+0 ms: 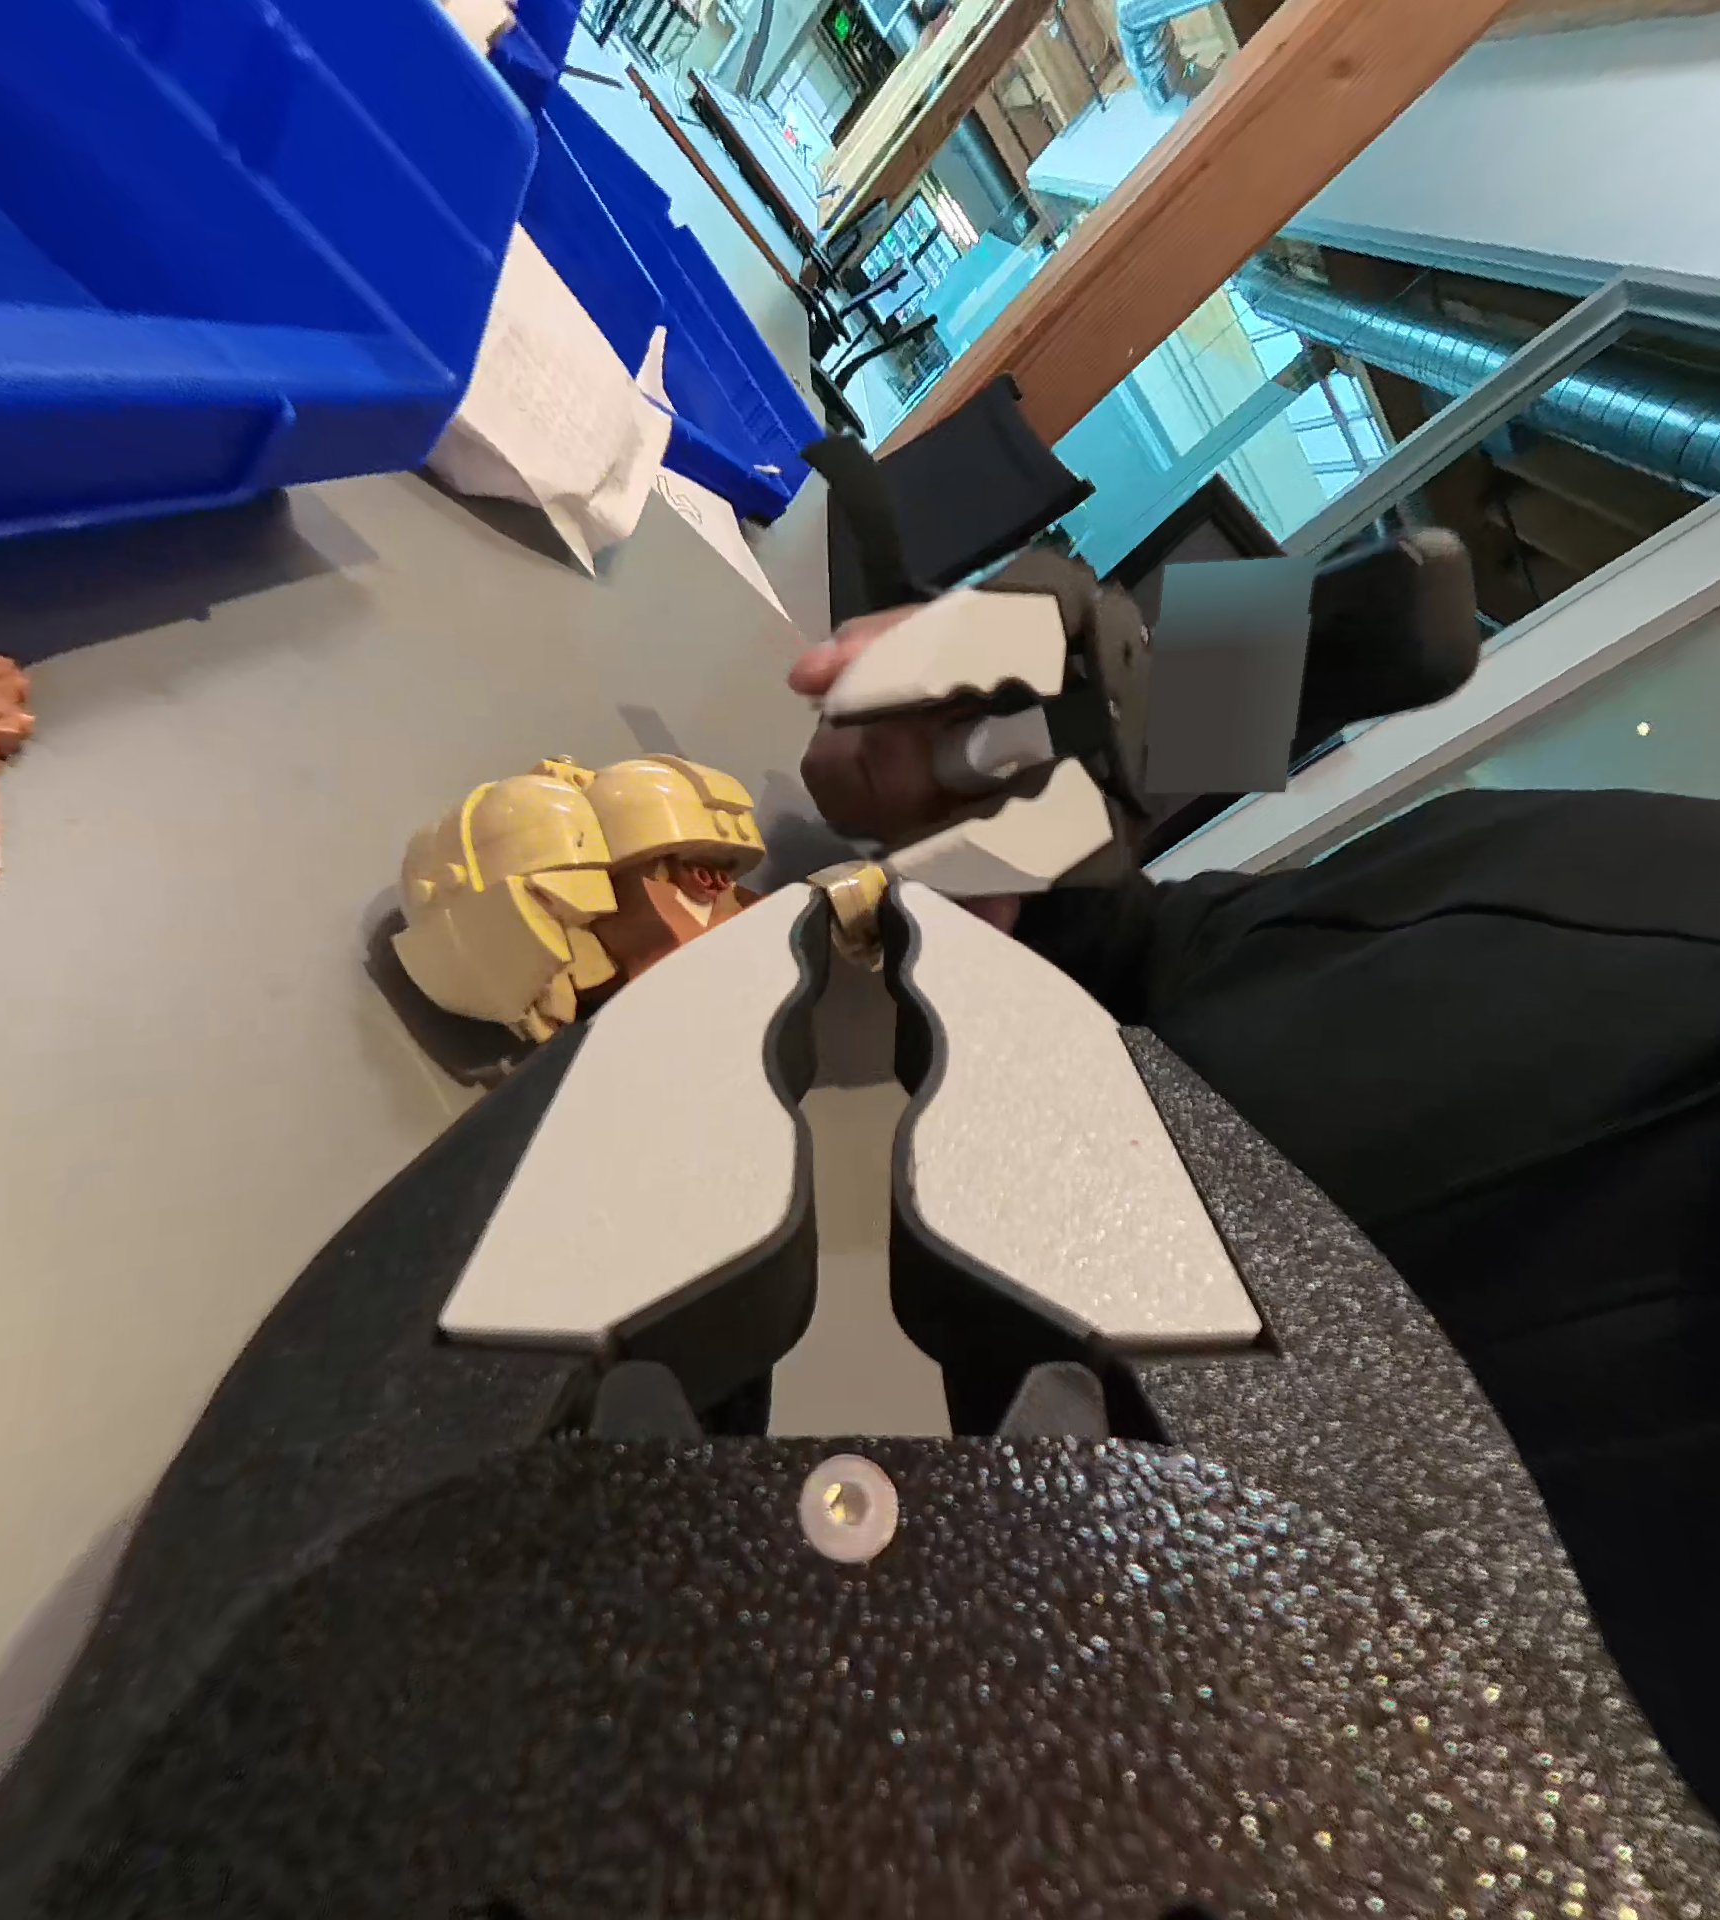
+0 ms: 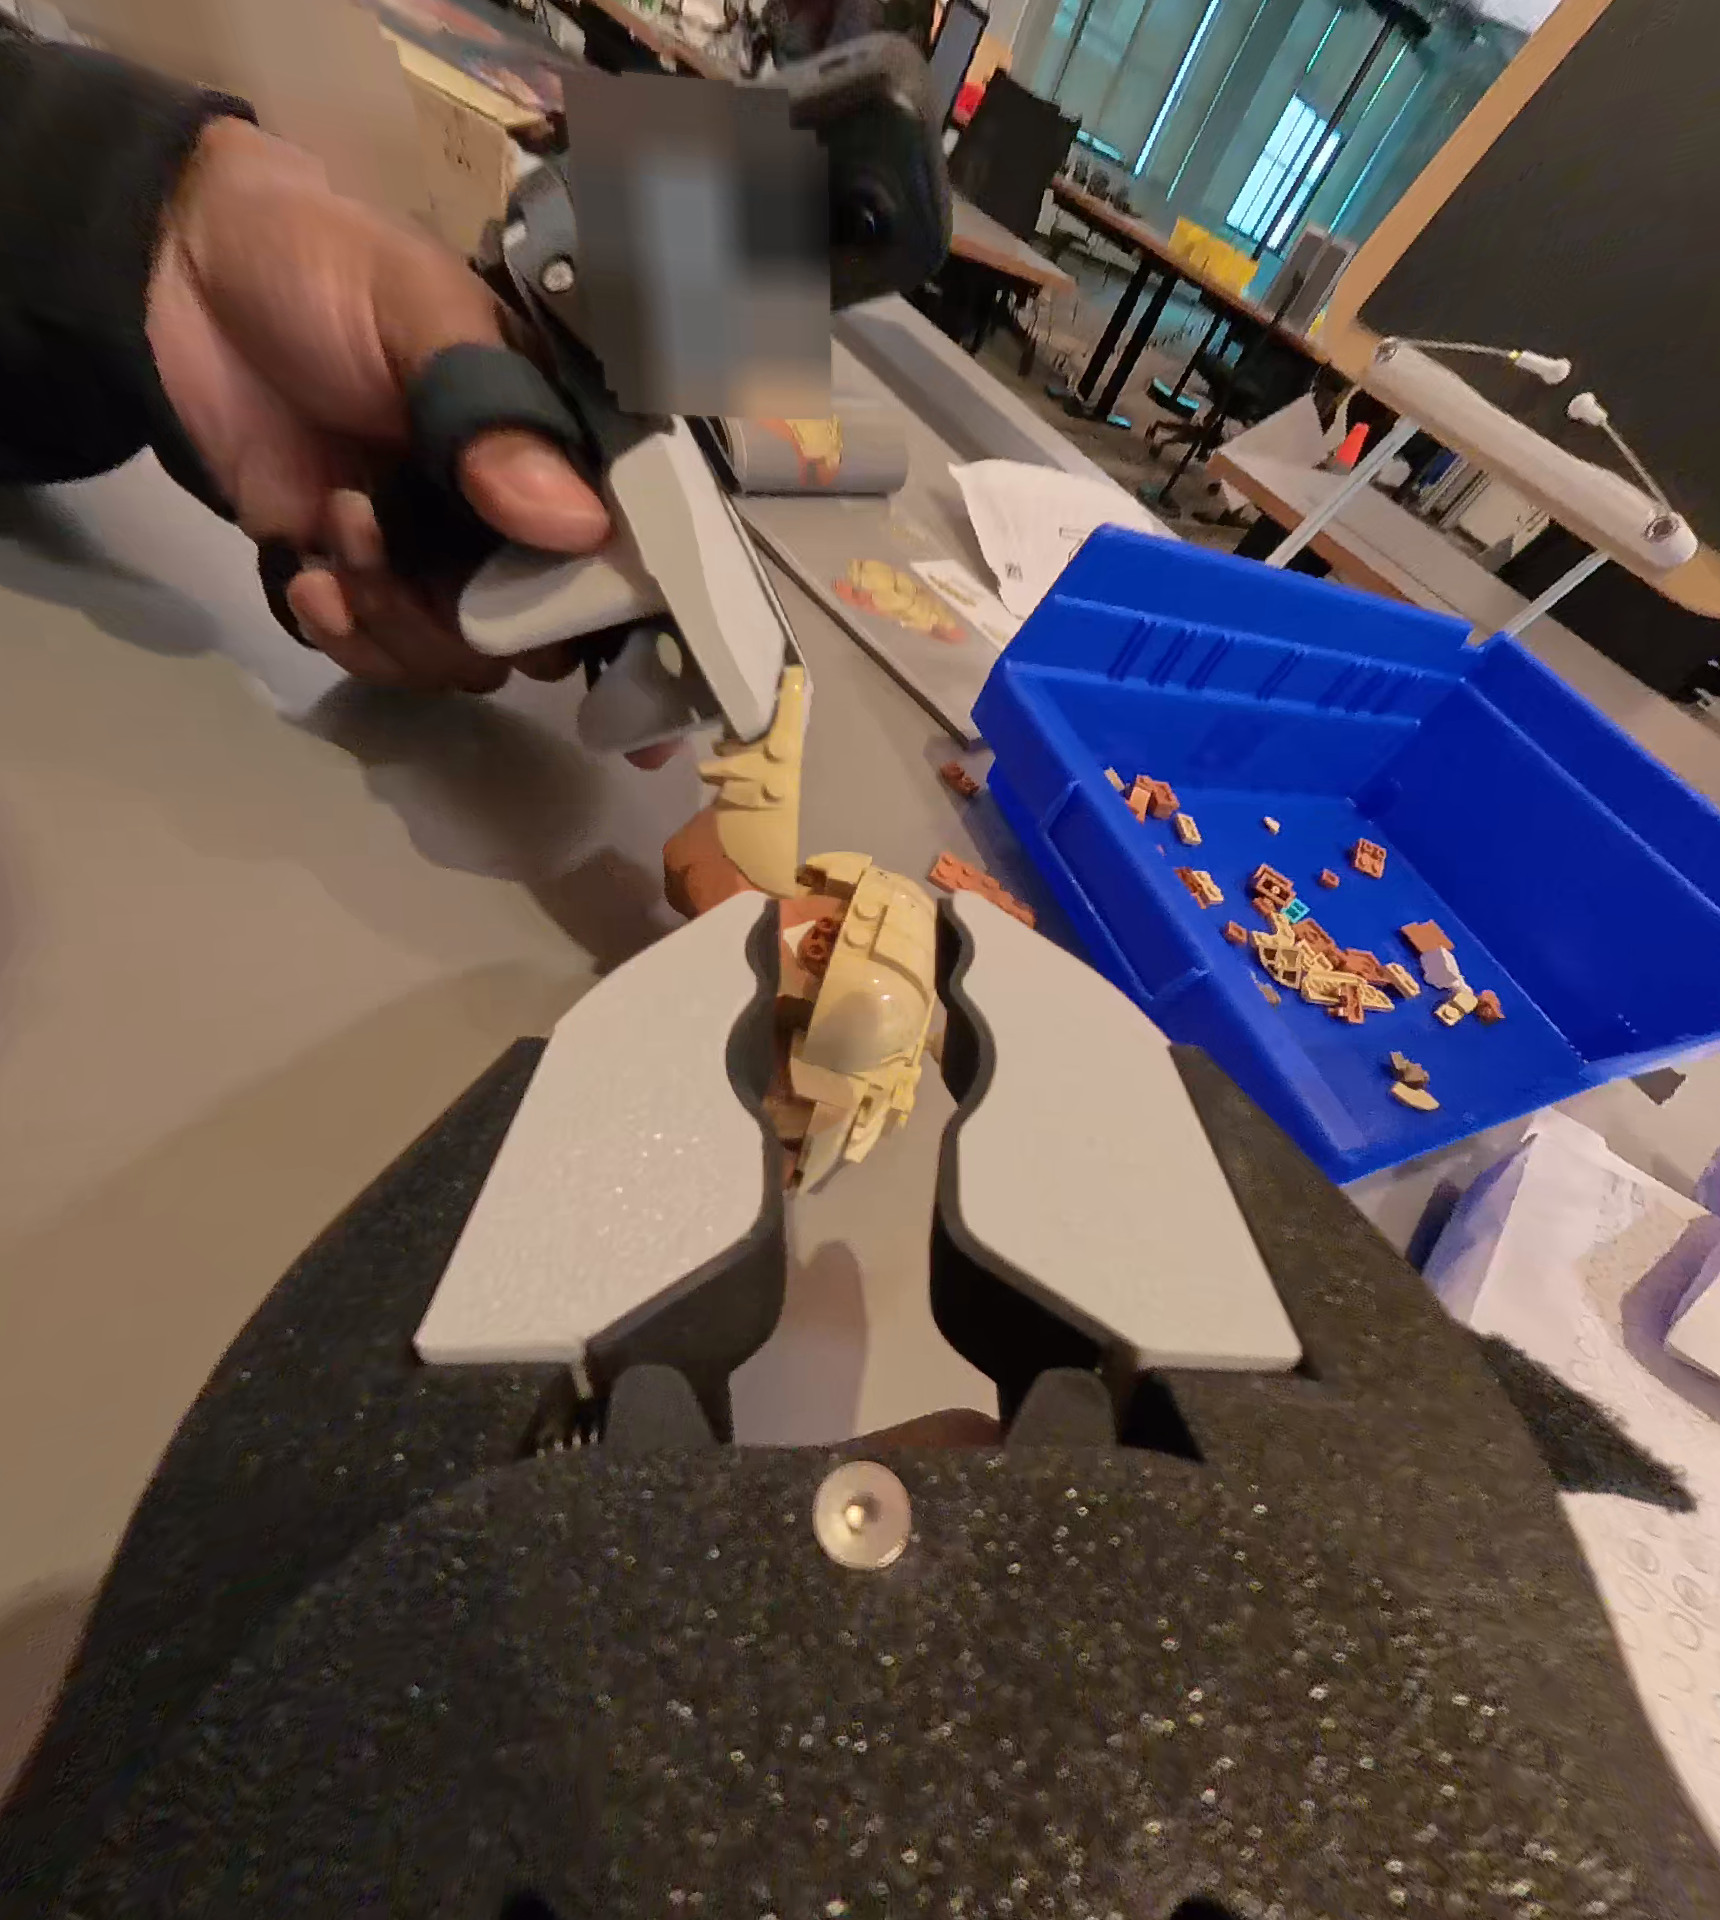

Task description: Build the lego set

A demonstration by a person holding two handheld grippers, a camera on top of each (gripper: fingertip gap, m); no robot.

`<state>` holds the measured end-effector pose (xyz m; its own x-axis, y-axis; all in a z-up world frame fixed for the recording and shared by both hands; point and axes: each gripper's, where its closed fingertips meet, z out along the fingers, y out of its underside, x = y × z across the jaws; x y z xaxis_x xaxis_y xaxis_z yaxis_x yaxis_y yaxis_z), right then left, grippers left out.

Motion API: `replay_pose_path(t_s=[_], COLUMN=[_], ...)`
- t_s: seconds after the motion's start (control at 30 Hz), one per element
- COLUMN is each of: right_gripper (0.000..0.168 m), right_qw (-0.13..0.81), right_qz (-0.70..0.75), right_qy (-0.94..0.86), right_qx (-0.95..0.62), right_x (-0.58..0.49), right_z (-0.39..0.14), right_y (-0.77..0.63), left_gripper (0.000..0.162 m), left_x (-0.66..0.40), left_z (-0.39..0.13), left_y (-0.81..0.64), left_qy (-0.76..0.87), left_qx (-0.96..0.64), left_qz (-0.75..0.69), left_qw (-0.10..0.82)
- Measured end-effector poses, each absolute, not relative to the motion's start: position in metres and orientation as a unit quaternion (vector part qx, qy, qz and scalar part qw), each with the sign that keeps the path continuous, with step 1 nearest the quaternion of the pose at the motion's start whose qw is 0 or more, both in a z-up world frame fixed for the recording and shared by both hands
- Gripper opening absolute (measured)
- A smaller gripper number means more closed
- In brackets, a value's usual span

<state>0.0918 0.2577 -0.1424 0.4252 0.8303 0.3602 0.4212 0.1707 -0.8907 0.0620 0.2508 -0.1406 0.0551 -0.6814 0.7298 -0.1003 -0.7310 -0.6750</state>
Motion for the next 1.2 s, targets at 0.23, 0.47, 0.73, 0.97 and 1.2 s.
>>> replay_pose_path(t_s=[0.23, 0.47, 0.73, 0.97, 1.2], right_gripper=[0.024, 0.017, 0.014, 0.014, 0.014], right_qw=[0.583, 0.590, 0.583, 0.569, 0.559], right_qz=[0.178, 0.132, 0.121, 0.112, 0.084], right_qy=[-0.515, -0.533, -0.528, -0.524, -0.526], right_qx=[-0.603, -0.592, -0.606, -0.624, -0.636], right_x=[0.085, 0.078, 0.077, 0.081, 0.082], right_z=[-0.155, -0.161, -0.165, -0.169, -0.169], right_y=[0.250, 0.249, 0.253, 0.255, 0.256], left_gripper=[0.009, 0.009, 0.009, 0.015, 0.014], left_x=[0.071, 0.075, 0.074, 0.070, 0.068], left_z=[-0.144, -0.144, -0.148, -0.160, -0.167], left_y=[0.250, 0.249, 0.252, 0.259, 0.263], left_qy=[0.273, 0.278, 0.276, 0.293, 0.302], left_qx=[-0.692, -0.683, -0.687, -0.716, -0.733], left_qz=[-0.634, -0.644, -0.641, -0.596, -0.567], left_qw=[0.212, 0.204, 0.203, 0.215, 0.224])
